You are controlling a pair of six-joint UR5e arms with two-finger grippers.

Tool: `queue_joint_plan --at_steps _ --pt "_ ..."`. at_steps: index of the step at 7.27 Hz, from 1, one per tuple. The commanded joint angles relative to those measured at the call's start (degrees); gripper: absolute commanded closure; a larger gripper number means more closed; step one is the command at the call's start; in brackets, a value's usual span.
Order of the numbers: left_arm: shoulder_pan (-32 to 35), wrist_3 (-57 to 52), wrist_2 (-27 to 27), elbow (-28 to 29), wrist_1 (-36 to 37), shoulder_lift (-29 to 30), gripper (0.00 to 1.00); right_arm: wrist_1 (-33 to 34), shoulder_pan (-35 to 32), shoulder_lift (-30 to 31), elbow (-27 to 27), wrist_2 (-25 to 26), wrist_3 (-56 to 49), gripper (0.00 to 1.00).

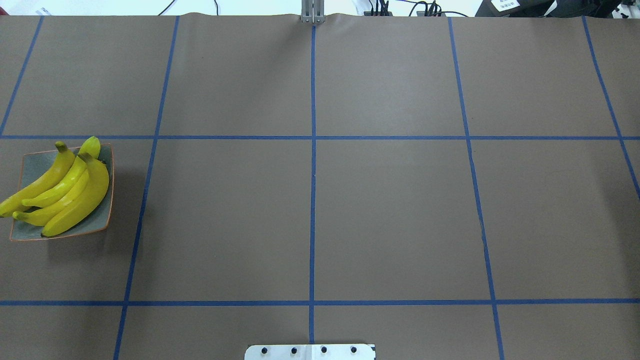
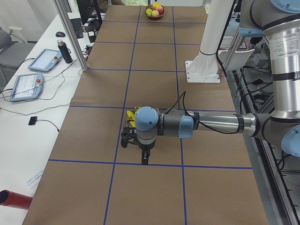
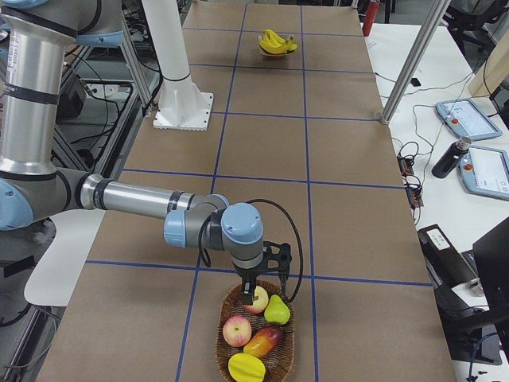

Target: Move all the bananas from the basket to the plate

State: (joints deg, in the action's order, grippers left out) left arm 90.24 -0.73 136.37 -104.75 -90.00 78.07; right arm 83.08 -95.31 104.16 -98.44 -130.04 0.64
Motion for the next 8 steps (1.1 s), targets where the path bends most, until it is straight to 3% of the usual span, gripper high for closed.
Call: queue_joint_plan --at_steps 1,5,8 --pt "-0.1 0.0 -0.1 0.6 0.0 0.0 0.00 0.6 0.0 0.3 0.3 0.3 0.9 0.00" --pt "-0.1 0.1 -0.1 1.3 0.0 0.0 0.00 1.4 -0.1 1.0 -0.3 0.8 3.4 0.00" --pt "-0.1 0.1 -0.1 1.2 0.0 0.0 0.00 0.1 -0.1 2.1 -2.3 5.0 3.5 0.00"
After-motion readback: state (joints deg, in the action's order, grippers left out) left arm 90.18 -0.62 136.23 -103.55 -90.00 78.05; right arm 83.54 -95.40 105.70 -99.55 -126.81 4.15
